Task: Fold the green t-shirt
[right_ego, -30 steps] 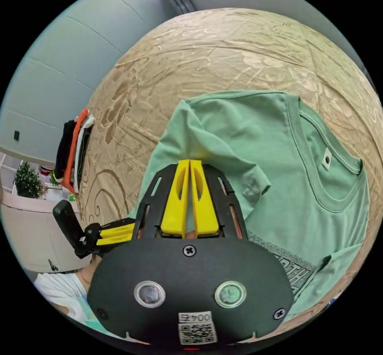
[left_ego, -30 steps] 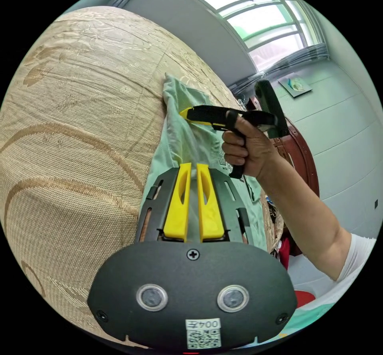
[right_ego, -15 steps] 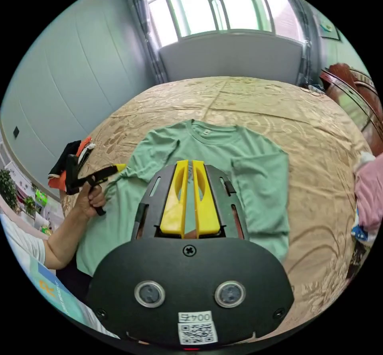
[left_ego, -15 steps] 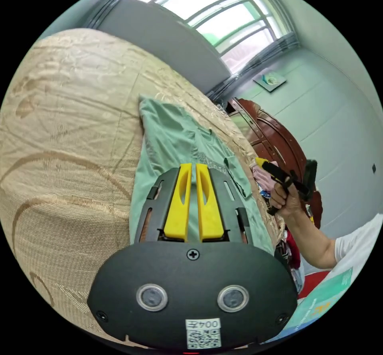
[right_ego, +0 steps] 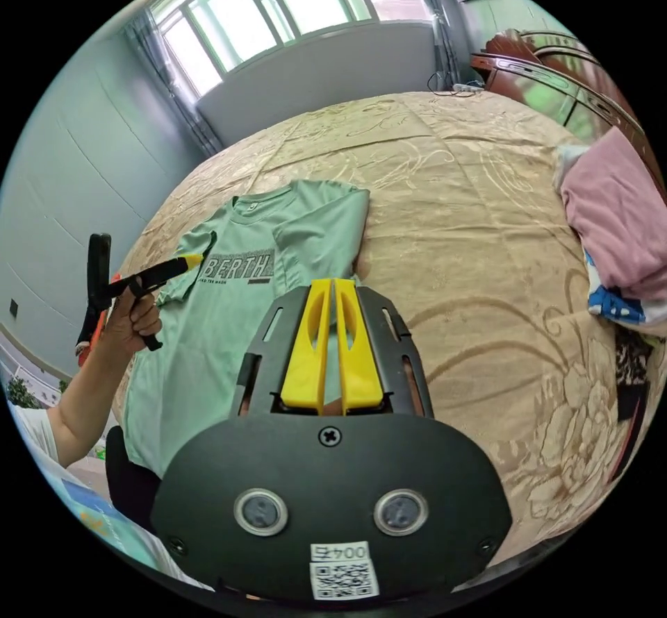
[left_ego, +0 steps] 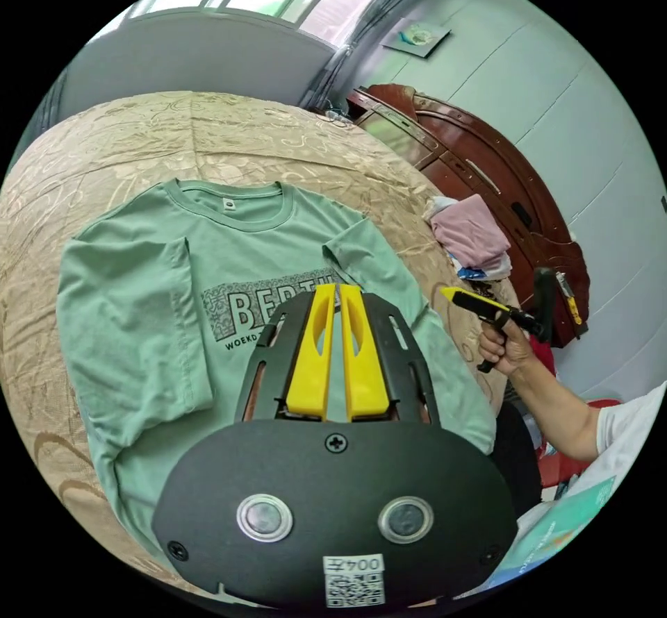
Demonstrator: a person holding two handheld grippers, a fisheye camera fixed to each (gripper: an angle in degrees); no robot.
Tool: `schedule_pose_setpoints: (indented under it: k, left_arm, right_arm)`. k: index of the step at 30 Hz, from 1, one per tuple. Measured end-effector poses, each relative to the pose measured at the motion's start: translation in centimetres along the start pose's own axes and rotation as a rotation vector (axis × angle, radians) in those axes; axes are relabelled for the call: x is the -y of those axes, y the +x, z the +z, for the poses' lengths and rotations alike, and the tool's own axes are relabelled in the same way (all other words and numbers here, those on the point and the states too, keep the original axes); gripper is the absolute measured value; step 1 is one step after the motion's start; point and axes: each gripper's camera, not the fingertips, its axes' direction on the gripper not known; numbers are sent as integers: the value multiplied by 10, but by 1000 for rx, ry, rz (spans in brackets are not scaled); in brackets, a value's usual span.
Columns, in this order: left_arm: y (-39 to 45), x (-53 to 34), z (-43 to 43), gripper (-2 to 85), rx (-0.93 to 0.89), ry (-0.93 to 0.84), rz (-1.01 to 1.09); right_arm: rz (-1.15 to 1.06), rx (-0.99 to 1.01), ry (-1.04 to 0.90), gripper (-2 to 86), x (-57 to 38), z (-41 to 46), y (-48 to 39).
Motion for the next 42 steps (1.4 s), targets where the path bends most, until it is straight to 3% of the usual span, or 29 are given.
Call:
schedule_pose_setpoints:
  k: [5, 14, 18, 22, 27, 32, 35, 37, 39, 42]
  left_arm:
    - [-12, -6, -22, 13, 138, 107, 1]
    - [-106, 10, -61, 17, 295, 110, -105]
    - [-119, -6, -48, 14, 328, 97, -125]
    - [-132, -10, -53, 9, 296, 108, -187]
    - [-138, -7, -53, 10, 310, 50, -215]
    - [-136, -9, -65, 11, 320, 59, -207]
    - [-141, -11, -76, 11, 291, 68, -235]
    - [-144, -11, -82, 12, 278, 63, -248]
    - [-143, -9, -96, 16, 250, 64, -241]
    - [-114, -19, -148, 15, 274, 207, -152]
  right_arm:
    - [-137, -30, -52, 63, 71, 39, -1]
    - [-76, -21, -206, 85, 143, 108, 55]
    - [-105, -40, -248, 49, 139, 120, 61]
    - [-163, -202, -232, 20, 134, 120, 62]
    - [43, 6, -251, 48, 129, 117, 109]
    - [105, 132, -30, 66, 86, 61, 127]
    - [-52, 68, -166, 48, 50, 71, 103]
    - [-7, -8, -272, 35, 32, 87, 112]
    - [116, 82, -138, 14, 18, 58, 128]
    - [40, 112, 134, -3, -24, -14, 113]
